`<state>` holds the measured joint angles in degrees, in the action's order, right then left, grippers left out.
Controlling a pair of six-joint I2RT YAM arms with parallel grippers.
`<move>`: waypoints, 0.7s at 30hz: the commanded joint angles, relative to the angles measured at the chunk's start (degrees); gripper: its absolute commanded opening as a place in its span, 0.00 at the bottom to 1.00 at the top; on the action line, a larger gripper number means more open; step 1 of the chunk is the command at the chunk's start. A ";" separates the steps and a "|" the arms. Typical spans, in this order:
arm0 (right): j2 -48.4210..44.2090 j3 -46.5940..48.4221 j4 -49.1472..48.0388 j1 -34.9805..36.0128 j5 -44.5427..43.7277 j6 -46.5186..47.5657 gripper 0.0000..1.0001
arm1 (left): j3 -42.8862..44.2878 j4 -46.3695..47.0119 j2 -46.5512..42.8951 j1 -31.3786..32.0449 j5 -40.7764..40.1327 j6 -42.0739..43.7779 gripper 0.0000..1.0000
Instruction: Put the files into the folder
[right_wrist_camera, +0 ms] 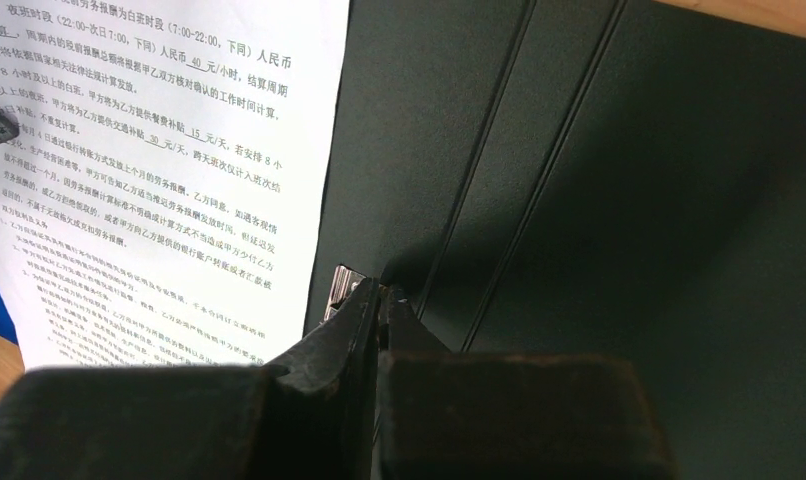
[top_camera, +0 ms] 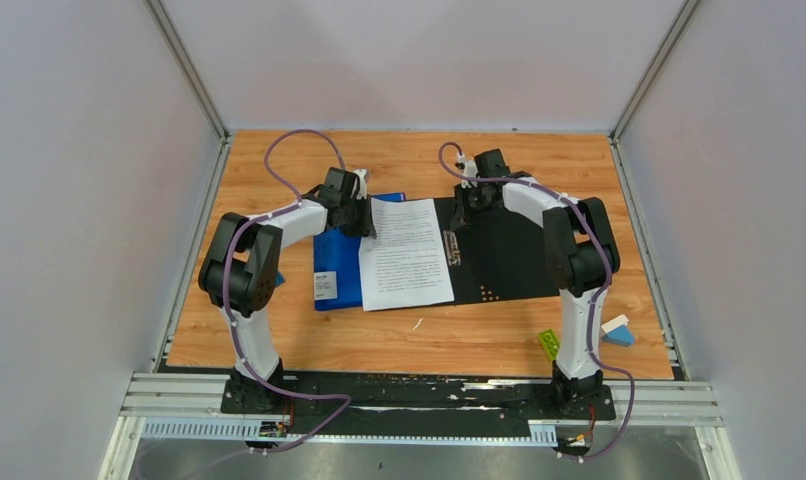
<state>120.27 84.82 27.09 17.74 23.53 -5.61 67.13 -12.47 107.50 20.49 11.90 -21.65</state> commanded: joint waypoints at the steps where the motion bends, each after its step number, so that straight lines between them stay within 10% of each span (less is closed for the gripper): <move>1: 4.46 -0.59 3.06 3.01 -2.27 2.93 0.00 | 2.04 0.46 0.95 -0.19 -0.06 0.95 0.27; 21: 9.79 2.33 6.23 2.87 4.74 4.59 0.00 | 1.82 0.20 2.56 -0.19 -0.90 1.26 0.22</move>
<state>124.64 91.09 31.90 18.70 26.52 -3.46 67.90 -12.25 108.88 20.49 11.84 -21.54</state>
